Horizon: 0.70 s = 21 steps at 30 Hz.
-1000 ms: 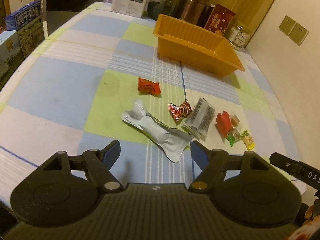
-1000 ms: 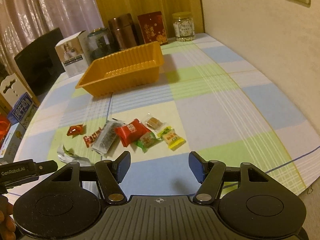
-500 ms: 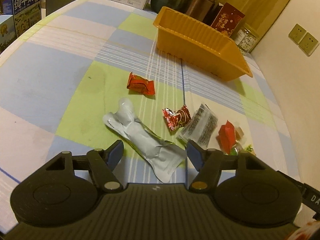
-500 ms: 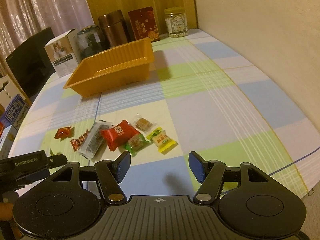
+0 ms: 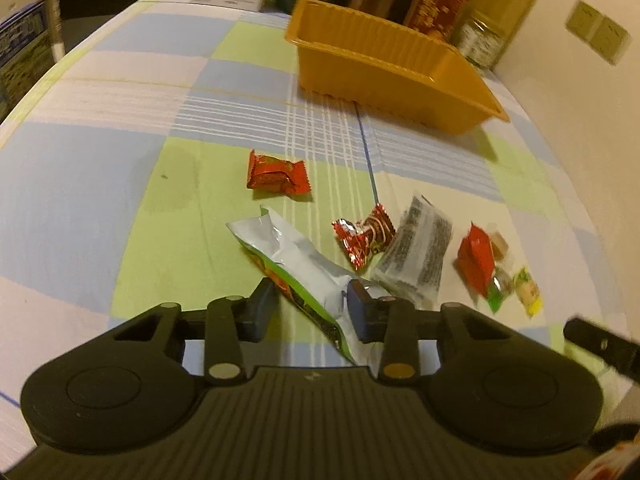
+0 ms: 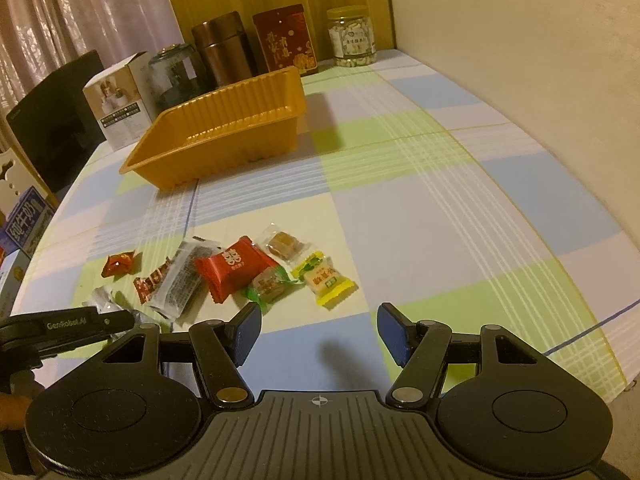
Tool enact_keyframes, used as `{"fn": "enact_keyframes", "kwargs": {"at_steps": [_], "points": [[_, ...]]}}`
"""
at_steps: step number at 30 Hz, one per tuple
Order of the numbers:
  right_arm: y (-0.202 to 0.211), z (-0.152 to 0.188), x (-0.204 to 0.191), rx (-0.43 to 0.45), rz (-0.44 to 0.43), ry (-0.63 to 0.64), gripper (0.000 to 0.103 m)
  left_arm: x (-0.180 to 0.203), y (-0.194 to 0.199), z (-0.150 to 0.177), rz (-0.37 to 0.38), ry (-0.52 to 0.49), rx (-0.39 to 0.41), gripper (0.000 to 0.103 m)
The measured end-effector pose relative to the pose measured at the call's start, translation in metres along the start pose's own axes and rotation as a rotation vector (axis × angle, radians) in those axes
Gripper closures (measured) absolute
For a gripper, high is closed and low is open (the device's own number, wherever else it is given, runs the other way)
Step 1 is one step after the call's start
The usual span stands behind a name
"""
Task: Organize snacks
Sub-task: 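Lower the left tool onto the white foil packet and close it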
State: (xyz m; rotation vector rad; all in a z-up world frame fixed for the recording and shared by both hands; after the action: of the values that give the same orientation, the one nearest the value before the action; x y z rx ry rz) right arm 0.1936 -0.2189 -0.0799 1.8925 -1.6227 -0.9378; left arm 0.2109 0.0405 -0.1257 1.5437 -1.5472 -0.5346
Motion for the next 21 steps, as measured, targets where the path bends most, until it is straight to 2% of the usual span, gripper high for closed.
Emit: {"fn": "enact_keyframes", "kwargs": {"at_steps": [5,7,9,11,13,15,19,21], "points": [[0.001,-0.001,-0.001,0.003,0.001,-0.004,0.039,-0.006,0.006,-0.004,-0.006,-0.124,-0.045,0.068],[0.001,-0.001,-0.002,0.006,-0.001,-0.005,0.039,-0.012,0.009,-0.006,-0.033,-0.139,-0.050,0.068],[0.002,-0.002,-0.004,0.011,-0.003,-0.002,0.039,-0.019,0.013,-0.007,-0.033,-0.108,-0.053,0.067],[0.003,-0.002,-0.005,0.013,-0.006,-0.001,0.039,-0.023,0.019,-0.007,-0.017,-0.066,-0.044,0.058],[0.003,-0.002,-0.007,0.013,-0.008,0.002,0.039,-0.024,0.022,-0.007,-0.022,-0.036,-0.023,0.037],[0.002,-0.003,-0.008,0.012,-0.010,0.005,0.039,-0.023,0.023,-0.007,-0.034,0.001,0.006,0.028],[0.001,-0.004,-0.010,0.014,-0.010,0.008,0.039,-0.018,0.011,-0.007,-0.094,0.069,0.035,0.027],[0.001,-0.004,-0.010,0.014,-0.006,0.007,0.039,-0.014,0.005,-0.007,-0.120,0.062,0.044,0.032]]}}
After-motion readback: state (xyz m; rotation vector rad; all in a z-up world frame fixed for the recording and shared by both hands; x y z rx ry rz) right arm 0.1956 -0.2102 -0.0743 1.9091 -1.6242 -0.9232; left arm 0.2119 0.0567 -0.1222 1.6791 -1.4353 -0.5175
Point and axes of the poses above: each gripper's, at about its wrist camera, not at the fingertips, and y roughly against the way its jaws point, x to its right, z to its underside, the point moved 2 cm from there along -y, roughly the way its jaws point, and after that the axes turned 3 degrees about y, right-handed, at the moved point
